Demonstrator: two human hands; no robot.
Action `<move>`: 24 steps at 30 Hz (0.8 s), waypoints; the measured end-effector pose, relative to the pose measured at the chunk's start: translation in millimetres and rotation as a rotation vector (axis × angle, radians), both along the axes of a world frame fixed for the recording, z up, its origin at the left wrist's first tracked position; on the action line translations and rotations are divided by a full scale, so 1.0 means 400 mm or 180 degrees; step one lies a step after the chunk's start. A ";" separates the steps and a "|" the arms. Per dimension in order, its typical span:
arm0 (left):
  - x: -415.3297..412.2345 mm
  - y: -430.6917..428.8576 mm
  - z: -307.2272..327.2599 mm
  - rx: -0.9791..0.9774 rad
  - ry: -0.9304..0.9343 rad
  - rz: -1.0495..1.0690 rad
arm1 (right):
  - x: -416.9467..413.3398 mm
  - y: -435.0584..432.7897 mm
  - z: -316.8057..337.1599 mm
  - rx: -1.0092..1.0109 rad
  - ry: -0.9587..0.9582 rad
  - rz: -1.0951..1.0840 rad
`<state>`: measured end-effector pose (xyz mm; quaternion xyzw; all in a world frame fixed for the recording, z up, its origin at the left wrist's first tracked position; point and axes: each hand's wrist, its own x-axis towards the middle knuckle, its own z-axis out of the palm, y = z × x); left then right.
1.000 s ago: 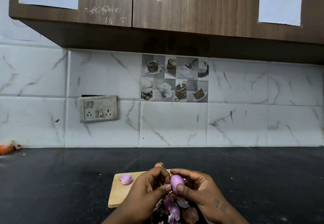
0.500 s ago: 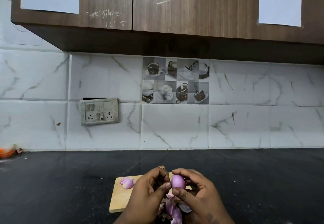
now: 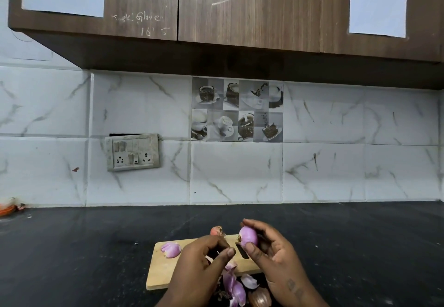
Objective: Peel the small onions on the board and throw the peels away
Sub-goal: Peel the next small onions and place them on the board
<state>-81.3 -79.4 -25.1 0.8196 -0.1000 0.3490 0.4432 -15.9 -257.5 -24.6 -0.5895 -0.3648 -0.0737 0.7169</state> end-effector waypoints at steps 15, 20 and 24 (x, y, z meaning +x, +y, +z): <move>-0.012 -0.005 0.009 -0.0357 -0.0131 -0.0137 | 0.002 0.008 -0.013 -0.0383 -0.0229 0.0109; 0.003 -0.007 -0.004 -0.0005 -0.0337 0.0289 | 0.005 0.011 -0.012 -0.0393 -0.0261 -0.0067; 0.007 -0.010 -0.007 0.0189 -0.0575 0.0438 | 0.002 0.006 -0.008 -0.0363 -0.0208 0.0035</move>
